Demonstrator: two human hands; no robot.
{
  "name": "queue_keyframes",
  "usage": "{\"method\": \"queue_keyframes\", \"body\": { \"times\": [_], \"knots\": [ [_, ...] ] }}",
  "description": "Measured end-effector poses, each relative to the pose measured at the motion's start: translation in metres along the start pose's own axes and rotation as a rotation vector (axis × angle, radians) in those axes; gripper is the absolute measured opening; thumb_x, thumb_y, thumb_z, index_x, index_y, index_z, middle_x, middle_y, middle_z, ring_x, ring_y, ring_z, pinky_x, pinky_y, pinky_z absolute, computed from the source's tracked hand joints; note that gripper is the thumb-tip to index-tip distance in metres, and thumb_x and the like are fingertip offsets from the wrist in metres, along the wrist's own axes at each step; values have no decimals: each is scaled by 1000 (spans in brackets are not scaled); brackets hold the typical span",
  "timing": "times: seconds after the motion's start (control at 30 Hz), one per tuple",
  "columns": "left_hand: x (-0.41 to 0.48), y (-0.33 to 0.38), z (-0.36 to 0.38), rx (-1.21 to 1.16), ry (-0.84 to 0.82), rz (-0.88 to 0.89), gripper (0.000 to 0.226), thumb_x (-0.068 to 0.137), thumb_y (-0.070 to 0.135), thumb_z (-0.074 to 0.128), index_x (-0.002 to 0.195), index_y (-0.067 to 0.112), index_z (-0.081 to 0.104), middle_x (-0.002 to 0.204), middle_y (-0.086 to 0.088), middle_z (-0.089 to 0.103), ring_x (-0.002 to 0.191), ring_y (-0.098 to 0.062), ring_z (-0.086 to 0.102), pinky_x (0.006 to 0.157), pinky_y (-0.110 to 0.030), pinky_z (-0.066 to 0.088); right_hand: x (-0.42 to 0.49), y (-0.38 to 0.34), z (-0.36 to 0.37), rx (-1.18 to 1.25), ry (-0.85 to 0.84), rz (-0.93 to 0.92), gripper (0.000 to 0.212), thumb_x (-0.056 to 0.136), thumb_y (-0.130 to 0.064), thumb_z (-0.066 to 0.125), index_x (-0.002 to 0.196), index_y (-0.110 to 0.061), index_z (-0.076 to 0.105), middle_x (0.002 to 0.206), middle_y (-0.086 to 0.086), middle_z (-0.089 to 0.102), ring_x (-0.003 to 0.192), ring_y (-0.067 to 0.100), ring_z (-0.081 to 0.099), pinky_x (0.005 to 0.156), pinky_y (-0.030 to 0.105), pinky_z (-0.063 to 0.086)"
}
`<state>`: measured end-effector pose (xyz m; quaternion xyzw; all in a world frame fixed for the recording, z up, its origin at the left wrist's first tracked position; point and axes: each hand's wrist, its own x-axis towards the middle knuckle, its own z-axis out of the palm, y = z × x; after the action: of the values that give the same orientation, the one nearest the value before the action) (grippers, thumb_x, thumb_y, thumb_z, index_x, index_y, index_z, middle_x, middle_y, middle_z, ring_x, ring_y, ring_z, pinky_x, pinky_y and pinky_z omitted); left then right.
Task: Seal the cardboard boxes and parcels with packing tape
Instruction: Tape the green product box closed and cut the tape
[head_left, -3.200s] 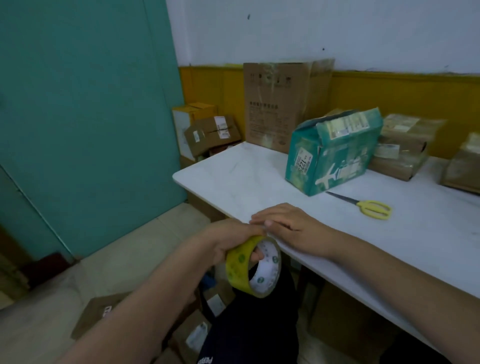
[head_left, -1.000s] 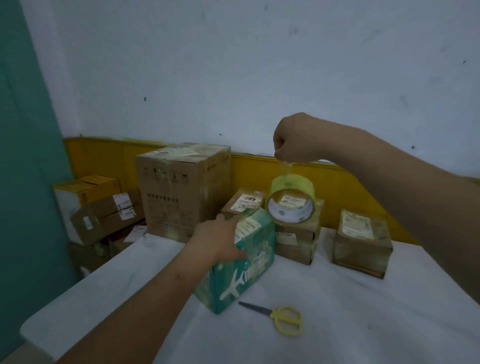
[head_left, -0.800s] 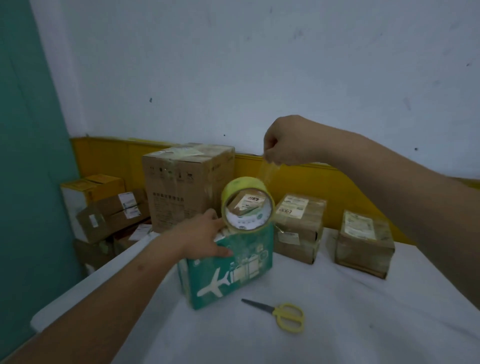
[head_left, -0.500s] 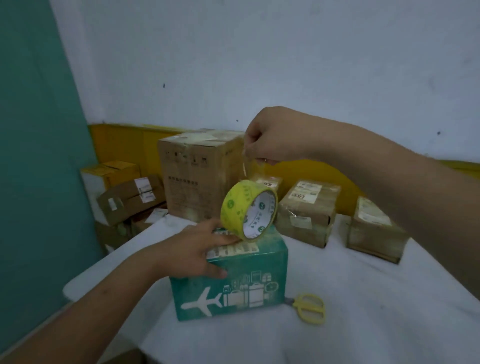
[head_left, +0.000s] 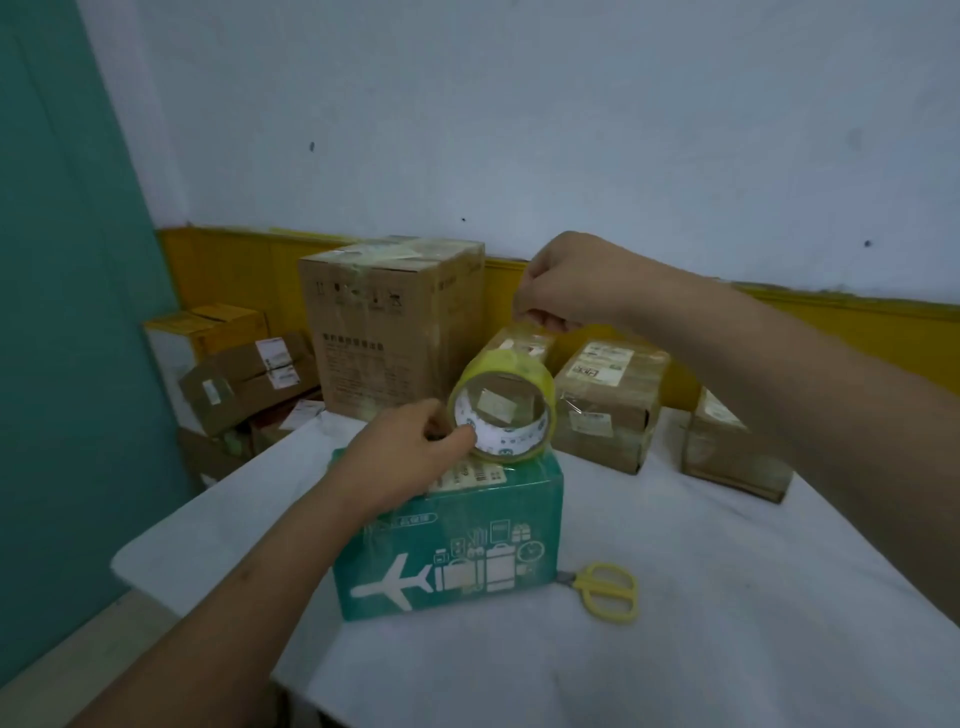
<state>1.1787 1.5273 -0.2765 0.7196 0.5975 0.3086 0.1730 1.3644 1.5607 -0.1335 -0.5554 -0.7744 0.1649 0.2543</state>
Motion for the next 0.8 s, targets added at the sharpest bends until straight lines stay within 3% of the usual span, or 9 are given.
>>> {"method": "queue_keyframes", "body": {
  "times": [0.13, 0.2, 0.27, 0.33, 0.4, 0.5, 0.63, 0.73, 0.8],
  "knots": [
    [13, 7, 3, -40, -76, -79, 78, 72, 87, 50, 127, 34, 41, 110, 14, 64, 93, -10, 64, 75, -34, 54, 2, 18, 4, 131, -23, 55, 21, 87, -11, 63, 91, 9, 71, 65, 11, 57, 49, 14, 47, 43, 17, 39],
    [24, 9, 4, -228, -151, -25, 86, 72, 82, 58, 142, 38, 36, 128, 18, 60, 111, -7, 61, 94, -33, 53, 3, 22, 7, 162, -21, 56, 21, 88, -11, 62, 91, 8, 71, 61, 9, 56, 47, 14, 46, 43, 18, 39],
    [34, 9, 8, -381, -155, -24, 58, 86, 54, 69, 136, 33, 49, 126, 13, 64, 109, -5, 63, 95, -31, 53, 3, 26, 8, 184, -15, 59, 20, 89, -11, 62, 91, 7, 70, 57, 6, 55, 44, 11, 45, 44, 18, 39],
    [41, 8, 11, -497, -94, -143, 23, 94, 25, 66, 117, 23, 60, 111, 3, 70, 98, -11, 67, 88, -31, 57, 3, 29, 9, 182, -15, 61, 20, 89, -12, 62, 91, 6, 71, 56, 5, 56, 44, 10, 46, 44, 17, 40],
    [42, 4, 13, -564, -25, -259, 11, 96, 19, 58, 105, 13, 57, 100, -6, 71, 91, -22, 68, 81, -39, 57, 1, 32, 10, 172, -15, 62, 21, 90, -13, 63, 90, 6, 72, 58, 5, 58, 44, 10, 48, 44, 17, 42],
    [39, 5, 11, -741, 99, -338, 8, 99, 14, 46, 100, 8, 52, 93, -11, 71, 80, -21, 66, 67, -33, 52, 0, 42, 16, 178, -23, 92, 20, 90, -12, 63, 89, 6, 72, 65, 10, 64, 48, 12, 50, 49, 20, 44],
    [27, 7, 8, -1060, 195, -260, 1, 102, 10, 50, 101, 11, 50, 80, -9, 60, 69, -19, 57, 80, -41, 54, -7, 63, 32, 122, -36, 162, 19, 89, -10, 62, 85, 5, 72, 69, 13, 66, 57, 16, 55, 59, 28, 48],
    [15, 12, 8, -844, 241, -56, 8, 100, 10, 56, 105, 16, 55, 70, 7, 63, 67, -8, 56, 65, -23, 49, -19, 82, 43, 105, -50, 210, 26, 95, -13, 58, 75, -2, 70, 63, 7, 61, 55, 13, 51, 57, 25, 45],
    [11, 17, 9, -663, 290, 96, 19, 97, 4, 57, 106, 20, 60, 80, 13, 68, 76, -2, 63, 67, -19, 50, -27, 94, 47, 105, -35, 220, 34, 97, -21, 58, 66, -9, 65, 61, 4, 61, 57, 13, 52, 61, 26, 44]
  ]
}}
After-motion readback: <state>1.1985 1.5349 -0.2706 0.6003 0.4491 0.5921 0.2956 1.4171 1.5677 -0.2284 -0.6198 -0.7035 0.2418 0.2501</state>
